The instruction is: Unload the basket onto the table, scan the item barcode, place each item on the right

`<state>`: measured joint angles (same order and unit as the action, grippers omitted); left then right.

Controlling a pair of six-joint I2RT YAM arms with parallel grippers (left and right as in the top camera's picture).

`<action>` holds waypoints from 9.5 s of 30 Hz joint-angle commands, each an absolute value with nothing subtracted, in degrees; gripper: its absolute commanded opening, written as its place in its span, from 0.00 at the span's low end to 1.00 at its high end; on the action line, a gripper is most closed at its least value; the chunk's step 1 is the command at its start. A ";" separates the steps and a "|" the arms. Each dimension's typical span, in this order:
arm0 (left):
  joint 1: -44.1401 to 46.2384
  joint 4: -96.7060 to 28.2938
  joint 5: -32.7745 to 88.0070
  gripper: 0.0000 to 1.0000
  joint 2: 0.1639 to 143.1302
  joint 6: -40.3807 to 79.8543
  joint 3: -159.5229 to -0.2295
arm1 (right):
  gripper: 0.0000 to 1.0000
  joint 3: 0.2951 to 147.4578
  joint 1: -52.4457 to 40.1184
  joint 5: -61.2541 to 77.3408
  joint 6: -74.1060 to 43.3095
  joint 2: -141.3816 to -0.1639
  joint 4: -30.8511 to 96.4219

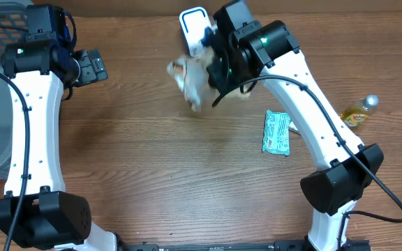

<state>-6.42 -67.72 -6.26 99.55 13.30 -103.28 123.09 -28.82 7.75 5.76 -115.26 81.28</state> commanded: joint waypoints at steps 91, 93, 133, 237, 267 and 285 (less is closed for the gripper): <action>-6.37 -67.53 -6.55 0.99 99.26 12.84 -104.07 | 1.00 97.89 -23.00 0.69 -1.32 -115.11 60.88; -6.35 -67.53 -6.55 0.99 99.26 12.84 -104.09 | 1.00 97.89 -23.00 0.69 -1.32 -115.11 60.88; -6.37 -67.53 -6.57 0.99 99.26 12.84 -104.07 | 1.00 97.89 -23.00 0.69 -1.32 -115.11 60.88; -6.37 -67.53 -6.55 0.99 99.26 12.84 -104.07 | 1.00 0.43 -3.14 3.11 -2.24 -0.16 -6.57; -6.35 -67.53 -6.55 1.00 99.26 12.84 -104.07 | 1.00 0.45 -3.14 2.83 -2.17 -0.16 4.47; -3.03 -67.99 -8.80 0.99 87.09 12.82 -104.07 | 1.00 0.45 -3.14 2.85 -2.17 -0.16 4.47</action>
<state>-4.49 -67.77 -6.44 95.90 13.30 -103.24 1.04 -3.40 3.57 -1.74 -0.58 4.60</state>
